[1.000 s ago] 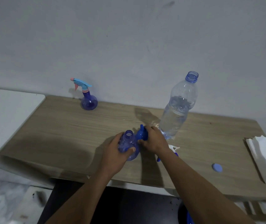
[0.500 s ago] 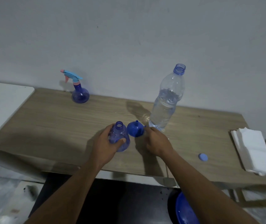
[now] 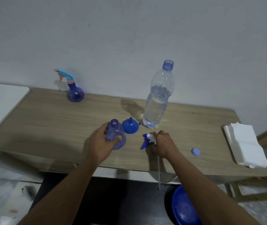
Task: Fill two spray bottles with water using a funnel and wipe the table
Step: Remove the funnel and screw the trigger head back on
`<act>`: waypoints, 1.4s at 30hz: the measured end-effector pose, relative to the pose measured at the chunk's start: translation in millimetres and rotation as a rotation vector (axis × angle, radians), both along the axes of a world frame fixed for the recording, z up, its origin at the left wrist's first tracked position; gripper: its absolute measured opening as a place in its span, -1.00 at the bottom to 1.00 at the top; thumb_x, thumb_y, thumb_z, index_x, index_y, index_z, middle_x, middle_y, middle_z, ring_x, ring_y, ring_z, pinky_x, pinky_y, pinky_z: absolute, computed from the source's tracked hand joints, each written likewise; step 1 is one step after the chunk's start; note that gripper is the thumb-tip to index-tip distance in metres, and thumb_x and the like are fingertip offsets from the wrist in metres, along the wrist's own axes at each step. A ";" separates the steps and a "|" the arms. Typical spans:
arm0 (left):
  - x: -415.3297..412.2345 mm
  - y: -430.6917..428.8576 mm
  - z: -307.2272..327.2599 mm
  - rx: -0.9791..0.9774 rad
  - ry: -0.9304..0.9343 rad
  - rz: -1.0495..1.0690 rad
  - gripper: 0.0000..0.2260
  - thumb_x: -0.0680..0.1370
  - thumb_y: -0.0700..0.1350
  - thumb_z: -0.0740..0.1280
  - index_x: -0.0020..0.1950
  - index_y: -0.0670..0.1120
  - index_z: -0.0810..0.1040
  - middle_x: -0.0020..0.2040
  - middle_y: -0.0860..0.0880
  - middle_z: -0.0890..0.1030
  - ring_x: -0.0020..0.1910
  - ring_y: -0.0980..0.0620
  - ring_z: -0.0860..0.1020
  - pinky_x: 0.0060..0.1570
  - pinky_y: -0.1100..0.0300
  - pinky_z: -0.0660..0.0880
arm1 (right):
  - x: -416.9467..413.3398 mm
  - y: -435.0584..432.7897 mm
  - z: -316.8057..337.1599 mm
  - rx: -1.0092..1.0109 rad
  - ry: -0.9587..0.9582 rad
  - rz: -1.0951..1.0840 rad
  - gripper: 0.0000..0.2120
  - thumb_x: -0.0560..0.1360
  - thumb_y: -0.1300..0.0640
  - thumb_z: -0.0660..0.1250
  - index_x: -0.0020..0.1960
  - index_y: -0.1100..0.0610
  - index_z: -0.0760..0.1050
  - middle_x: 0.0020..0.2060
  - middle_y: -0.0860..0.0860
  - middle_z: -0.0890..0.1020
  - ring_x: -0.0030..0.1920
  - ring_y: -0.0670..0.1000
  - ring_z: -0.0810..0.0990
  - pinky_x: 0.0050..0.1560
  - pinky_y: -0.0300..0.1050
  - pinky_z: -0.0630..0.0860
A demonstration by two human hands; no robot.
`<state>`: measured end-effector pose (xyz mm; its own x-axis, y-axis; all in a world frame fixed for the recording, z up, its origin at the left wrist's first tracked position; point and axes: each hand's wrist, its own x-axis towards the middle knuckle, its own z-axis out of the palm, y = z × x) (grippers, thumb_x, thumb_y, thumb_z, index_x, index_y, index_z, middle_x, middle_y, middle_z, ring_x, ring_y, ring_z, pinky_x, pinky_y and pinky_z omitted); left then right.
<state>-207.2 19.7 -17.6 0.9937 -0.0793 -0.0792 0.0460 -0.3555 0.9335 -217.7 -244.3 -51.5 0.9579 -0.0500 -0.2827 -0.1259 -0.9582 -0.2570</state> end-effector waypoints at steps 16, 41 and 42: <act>-10.9 -5.8 3.7 0.078 0.009 0.001 -0.50 0.40 -0.06 0.54 0.29 0.15 0.50 0.07 0.15 0.66 0.03 0.17 0.62 0.09 0.10 0.55 | -13.8 30.5 128.4 0.526 -0.486 -0.129 -0.72 0.46 0.13 0.48 0.11 -0.03 0.49 -0.24 -0.11 0.60 -0.28 -0.18 0.59 -0.27 -0.33 0.49; -6.8 -12.0 2.7 -0.054 0.057 -0.055 -0.53 0.38 -0.25 0.54 0.22 0.06 0.53 0.04 0.11 0.67 0.01 0.16 0.64 -0.12 0.46 0.48 | 10.1 106.0 148.5 0.568 -0.672 0.151 -0.75 0.52 0.09 0.44 0.12 0.01 0.42 -0.09 -0.08 0.57 -0.11 0.01 0.55 -0.11 0.03 0.53; -5.9 -10.9 0.7 -0.057 0.057 -0.061 -0.53 0.38 -0.25 0.54 0.22 0.05 0.54 0.04 0.11 0.68 0.00 0.17 0.64 -0.10 0.39 0.50 | 8.8 106.0 141.1 0.537 -0.624 0.156 -0.76 0.52 0.09 0.44 0.10 0.01 0.42 -0.10 -0.08 0.57 -0.11 0.00 0.53 -0.10 0.02 0.51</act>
